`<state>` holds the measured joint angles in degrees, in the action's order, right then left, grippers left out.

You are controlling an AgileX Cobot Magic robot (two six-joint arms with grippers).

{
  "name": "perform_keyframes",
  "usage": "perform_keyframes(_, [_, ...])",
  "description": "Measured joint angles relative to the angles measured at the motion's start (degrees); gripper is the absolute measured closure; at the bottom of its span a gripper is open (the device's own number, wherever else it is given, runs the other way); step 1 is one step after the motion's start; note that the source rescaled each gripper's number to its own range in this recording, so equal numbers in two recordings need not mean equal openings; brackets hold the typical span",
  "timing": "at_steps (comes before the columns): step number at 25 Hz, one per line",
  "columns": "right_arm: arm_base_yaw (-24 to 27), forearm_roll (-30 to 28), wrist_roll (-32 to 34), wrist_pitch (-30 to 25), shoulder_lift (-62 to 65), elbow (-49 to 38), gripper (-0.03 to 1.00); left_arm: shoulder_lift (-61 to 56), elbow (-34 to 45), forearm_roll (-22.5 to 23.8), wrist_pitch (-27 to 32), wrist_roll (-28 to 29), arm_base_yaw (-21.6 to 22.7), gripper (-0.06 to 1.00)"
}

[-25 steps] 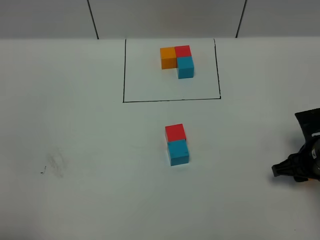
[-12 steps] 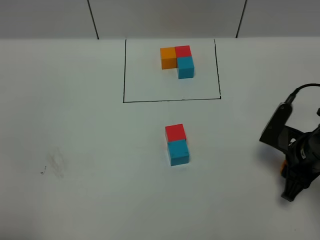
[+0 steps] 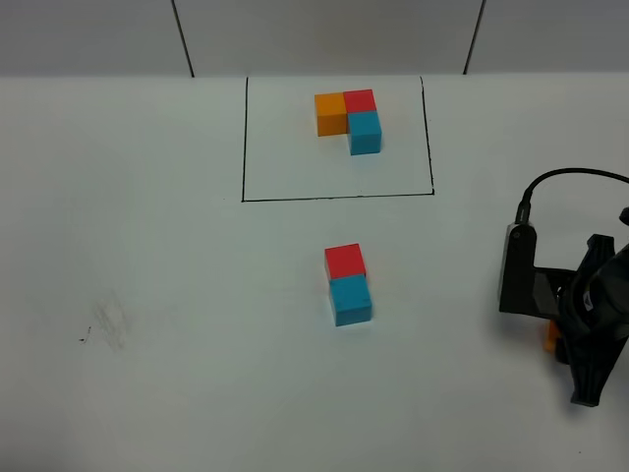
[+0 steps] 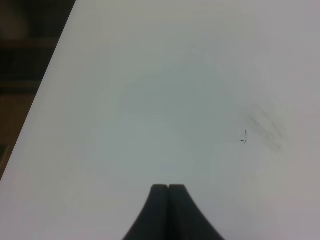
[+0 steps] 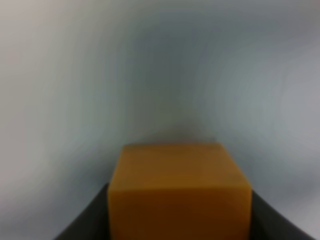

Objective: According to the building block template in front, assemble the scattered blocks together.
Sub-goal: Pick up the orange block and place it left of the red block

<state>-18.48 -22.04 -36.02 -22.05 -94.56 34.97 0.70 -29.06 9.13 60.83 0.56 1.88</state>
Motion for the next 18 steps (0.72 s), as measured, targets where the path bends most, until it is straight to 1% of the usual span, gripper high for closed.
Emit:
perform_keyframes(1, [0.0, 0.7, 0.2, -0.6, 0.0, 0.6, 0.54, 0.0, 0.0, 0.0, 0.0, 0.0, 0.0, 0.94])
perform_keyframes(4, [0.0, 3.3, 0.3, -4.9, 0.0, 4.2, 0.54, 0.0, 0.0, 0.0, 0.0, 0.0, 0.0, 0.94])
perform_keyframes(7, [-0.2, 6.3, -1.5, -8.4, 1.3, 7.9, 0.54, 0.0, 0.0, 0.0, 0.0, 0.0, 0.0, 0.94])
perform_keyframes(10, [-1.9, 8.7, -3.8, -10.9, 4.7, 11.3, 0.54, 0.0, 0.0, 0.0, 0.0, 0.0, 0.0, 0.94])
perform_keyframes(12, [-3.0, 10.8, -4.9, -13.6, 6.9, 14.2, 0.54, 0.0, 0.0, 0.0, 0.0, 0.0, 0.0, 0.94])
perform_keyframes(18, [-8.0, 15.4, -8.5, -24.1, 8.2, 24.5, 0.54, 0.0, 0.0, 0.0, 0.0, 0.0, 0.0, 0.94])
